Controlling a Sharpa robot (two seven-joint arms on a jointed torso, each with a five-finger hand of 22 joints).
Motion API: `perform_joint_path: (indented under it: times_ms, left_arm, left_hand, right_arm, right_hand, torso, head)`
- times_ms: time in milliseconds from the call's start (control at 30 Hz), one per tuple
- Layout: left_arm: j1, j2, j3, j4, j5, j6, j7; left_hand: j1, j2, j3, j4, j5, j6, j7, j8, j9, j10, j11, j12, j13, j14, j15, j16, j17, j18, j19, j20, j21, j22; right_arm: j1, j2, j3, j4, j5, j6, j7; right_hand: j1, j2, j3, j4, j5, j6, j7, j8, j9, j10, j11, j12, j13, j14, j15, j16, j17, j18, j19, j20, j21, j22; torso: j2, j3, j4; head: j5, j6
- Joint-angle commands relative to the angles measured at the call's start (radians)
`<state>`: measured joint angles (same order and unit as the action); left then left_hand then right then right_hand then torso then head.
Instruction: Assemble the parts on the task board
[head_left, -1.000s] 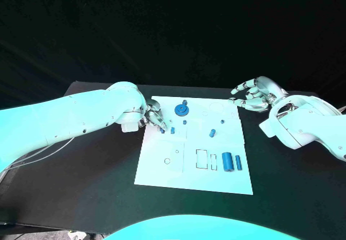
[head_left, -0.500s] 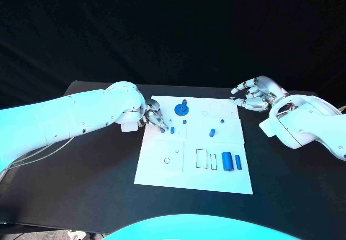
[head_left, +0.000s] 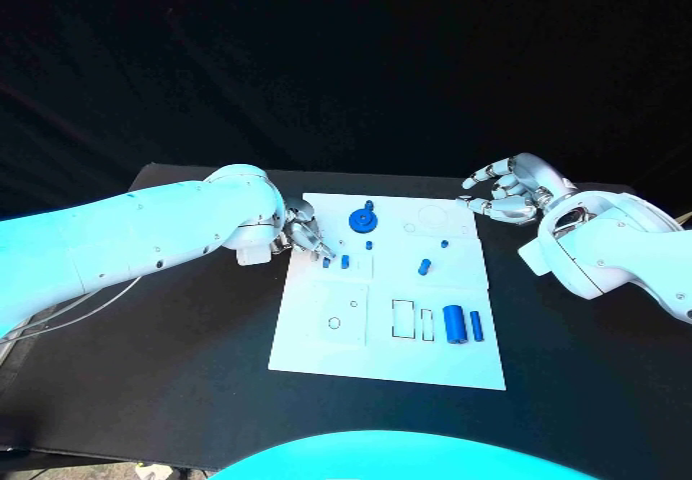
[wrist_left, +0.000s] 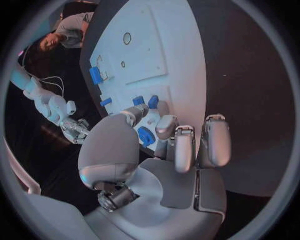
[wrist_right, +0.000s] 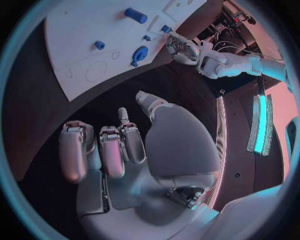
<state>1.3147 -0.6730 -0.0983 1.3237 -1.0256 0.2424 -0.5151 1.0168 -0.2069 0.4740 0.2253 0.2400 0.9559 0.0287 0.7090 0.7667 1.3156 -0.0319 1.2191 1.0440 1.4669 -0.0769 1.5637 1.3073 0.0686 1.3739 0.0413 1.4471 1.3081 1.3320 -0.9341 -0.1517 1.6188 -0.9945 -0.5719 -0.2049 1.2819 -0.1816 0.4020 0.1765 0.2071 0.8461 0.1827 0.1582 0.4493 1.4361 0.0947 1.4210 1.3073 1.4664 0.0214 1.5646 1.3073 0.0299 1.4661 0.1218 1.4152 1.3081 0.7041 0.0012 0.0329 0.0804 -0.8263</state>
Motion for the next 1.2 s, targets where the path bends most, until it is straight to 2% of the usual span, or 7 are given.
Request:
perform_joint_path:
  times_ms: [33, 233, 300, 533, 767, 833, 1200]
  left_arm:
    - [0.001, -0.011, 0.009, 0.016, 0.018, -0.032, 0.008]
    - [0.001, -0.039, 0.038, 0.047, 0.144, -0.1, 0.062]
    - [0.001, -0.046, 0.045, 0.056, 0.177, -0.124, 0.092]
    - [0.001, -0.062, 0.056, 0.093, 0.201, -0.256, 0.248]
    - [-0.013, -0.031, 0.036, 0.093, 0.017, -0.399, 0.412]
    - [-0.018, -0.018, 0.027, 0.086, -0.054, -0.424, 0.455]
    - [-0.031, 0.05, -0.007, 0.037, -0.334, -0.465, 0.535]
  left_hand:
    - [0.007, -0.006, -0.012, 0.007, -0.005, 0.001, 0.003, -0.005, 0.0, -0.005, -0.001, -0.006, -0.003, 0.098, -0.006, -0.003, 0.246, -0.01, -0.003, -0.004, -0.007, 0.032]
    - [0.062, -0.005, -0.084, 0.064, -0.003, -0.102, 0.046, -0.009, 0.023, -0.156, 0.038, -0.115, -0.152, 0.058, 0.027, -0.067, 0.144, 0.02, -0.122, 0.02, -0.091, -0.092]
    - [0.086, 0.002, -0.101, 0.065, 0.0, -0.164, 0.072, -0.019, 0.025, -0.287, 0.063, -0.205, -0.272, -0.007, 0.05, -0.147, 0.027, 0.048, -0.247, 0.038, -0.179, -0.216]
    - [0.192, 0.011, -0.15, 0.061, 0.011, -0.305, 0.143, -0.076, -0.042, -0.477, 0.133, -0.271, -0.364, -0.257, 0.114, -0.401, -0.311, 0.111, -0.534, 0.099, -0.455, -0.521]
    - [0.373, 0.0, -0.111, 0.052, 0.013, -0.3, 0.155, -0.121, -0.161, -0.532, 0.147, -0.412, -0.522, -0.308, 0.126, -0.465, -0.417, 0.114, -0.513, 0.113, -0.516, -0.561]
    - [0.431, -0.005, -0.07, 0.039, 0.015, -0.292, 0.153, -0.134, -0.196, -0.547, 0.15, -0.464, -0.574, -0.403, 0.13, -0.546, -0.512, 0.112, -0.536, 0.116, -0.541, -0.57]
    - [0.449, -0.06, -0.022, 0.04, 0.005, -0.249, 0.129, -0.193, -0.302, -0.535, 0.15, -0.546, -0.686, -0.413, 0.131, -0.533, -0.544, 0.113, -0.541, 0.12, -0.55, -0.565]
  right_arm:
    - [-0.002, 0.0, 0.0, 0.001, -0.007, -0.002, 0.013]
    - [-0.004, 0.0, 0.0, 0.0, -0.006, -0.004, 0.015]
    - [-0.004, -0.001, 0.0, 0.0, -0.006, -0.005, 0.015]
    - [-0.005, -0.003, 0.0, -0.002, -0.003, -0.011, 0.02]
    - [-0.005, -0.004, 0.0, -0.005, 0.005, -0.02, 0.034]
    - [-0.005, -0.004, 0.0, -0.006, 0.007, -0.021, 0.04]
    - [-0.006, -0.005, -0.001, -0.007, 0.01, -0.03, 0.064]
  right_hand:
    - [-0.009, -0.004, 0.0, 0.003, 0.003, -0.002, -0.005, 0.006, -0.001, -0.007, -0.002, -0.004, 0.118, 0.103, -0.002, 0.005, 0.26, 0.009, 0.019, 0.001, -0.007, 0.165]
    - [-0.01, -0.004, 0.001, 0.004, 0.003, -0.002, -0.005, 0.006, -0.001, -0.007, -0.002, -0.004, 0.118, 0.103, -0.002, 0.005, 0.259, 0.009, 0.019, 0.001, -0.007, 0.164]
    - [-0.01, -0.004, 0.001, 0.004, 0.003, -0.002, -0.005, 0.006, -0.001, -0.007, -0.002, -0.004, 0.118, 0.103, -0.002, 0.005, 0.259, 0.009, 0.019, 0.001, -0.007, 0.164]
    - [-0.01, -0.004, 0.001, 0.004, 0.003, -0.002, -0.005, 0.006, -0.001, -0.007, -0.002, -0.004, 0.118, 0.103, -0.002, 0.005, 0.259, 0.009, 0.019, 0.001, -0.007, 0.164]
    - [-0.008, -0.004, 0.003, 0.003, 0.004, -0.002, -0.005, 0.007, -0.001, -0.035, -0.002, -0.034, 0.09, 0.099, -0.002, 0.0, 0.242, 0.014, 0.008, 0.001, -0.028, 0.152]
    - [-0.006, -0.006, 0.008, 0.003, 0.004, -0.003, -0.006, 0.009, -0.001, -0.077, -0.003, -0.083, 0.045, 0.095, -0.003, -0.006, 0.225, 0.019, -0.002, 0.0, -0.048, 0.141]
    - [-0.001, -0.012, 0.022, 0.001, 0.004, -0.008, -0.009, 0.023, 0.002, -0.158, -0.007, -0.193, -0.056, 0.086, -0.008, -0.019, 0.191, 0.029, -0.025, -0.004, -0.096, 0.114]
  torso:
    - [0.0, 0.0, -0.0004]
    - [0.0, -0.0002, -0.0019]
    - [0.0, 0.0, -0.0009]
    - [0.0, 0.001, 0.0015]
    - [-0.001, -0.0006, -0.0004]
    - [0.001, -0.0012, -0.0015]
    - [0.002, 0.0003, 0.0002]
  head:
    - [-0.002, 0.002]
    - [-0.005, 0.007]
    - [-0.006, 0.008]
    - [-0.017, 0.02]
    - [-0.029, 0.035]
    - [-0.031, 0.038]
    - [-0.041, 0.045]
